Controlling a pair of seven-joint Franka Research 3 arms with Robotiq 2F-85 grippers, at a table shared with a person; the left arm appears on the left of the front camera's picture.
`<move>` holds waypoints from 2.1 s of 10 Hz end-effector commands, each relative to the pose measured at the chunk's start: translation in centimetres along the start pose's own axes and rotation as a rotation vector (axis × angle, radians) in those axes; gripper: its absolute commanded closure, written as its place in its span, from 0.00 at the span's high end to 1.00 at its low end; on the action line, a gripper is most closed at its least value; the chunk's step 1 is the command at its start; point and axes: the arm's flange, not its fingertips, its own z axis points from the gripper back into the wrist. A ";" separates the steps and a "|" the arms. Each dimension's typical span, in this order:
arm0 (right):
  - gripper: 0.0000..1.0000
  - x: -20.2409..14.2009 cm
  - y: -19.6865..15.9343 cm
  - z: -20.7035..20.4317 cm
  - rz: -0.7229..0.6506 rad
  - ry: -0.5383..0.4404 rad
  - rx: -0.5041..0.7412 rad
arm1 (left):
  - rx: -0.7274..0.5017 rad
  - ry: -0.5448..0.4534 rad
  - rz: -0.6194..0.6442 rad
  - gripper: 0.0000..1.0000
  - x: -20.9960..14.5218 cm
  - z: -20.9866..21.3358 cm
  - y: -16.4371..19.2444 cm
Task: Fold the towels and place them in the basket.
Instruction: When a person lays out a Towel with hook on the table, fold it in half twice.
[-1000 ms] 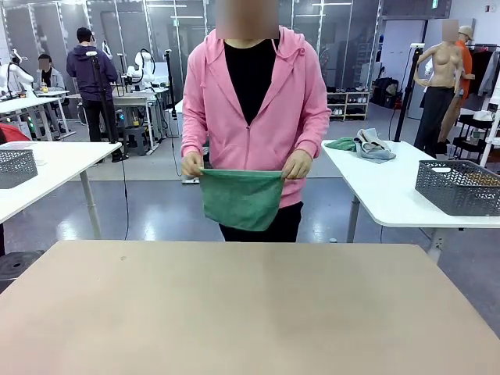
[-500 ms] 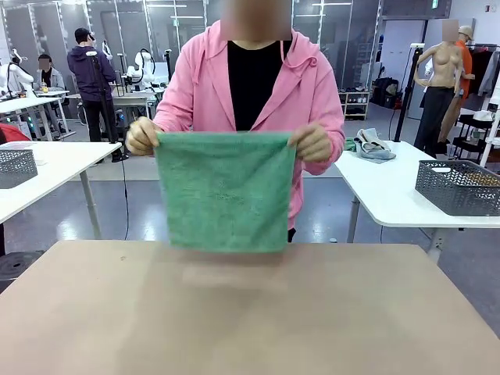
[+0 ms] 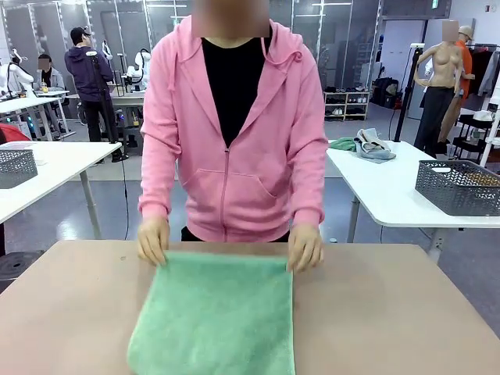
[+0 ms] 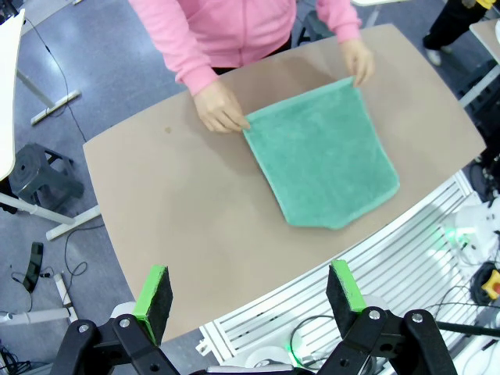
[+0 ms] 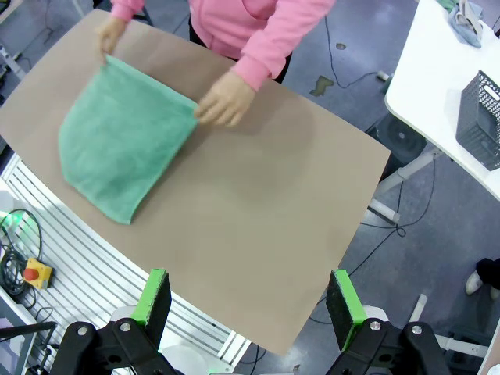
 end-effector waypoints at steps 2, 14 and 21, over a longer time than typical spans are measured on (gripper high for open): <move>1.00 -0.1 0.1 0.2 0.003 0.000 0.003 | -0.001 0.000 -0.004 1.00 0.1 0.1 -0.1; 1.00 -0.1 0.1 0.2 0.003 0.000 0.003 | -0.001 0.000 -0.004 1.00 0.1 0.1 -0.1; 1.00 0.3 0.8 -0.9 0.092 0.027 0.022 | 0.001 0.029 -0.082 1.00 0.2 -0.7 -0.8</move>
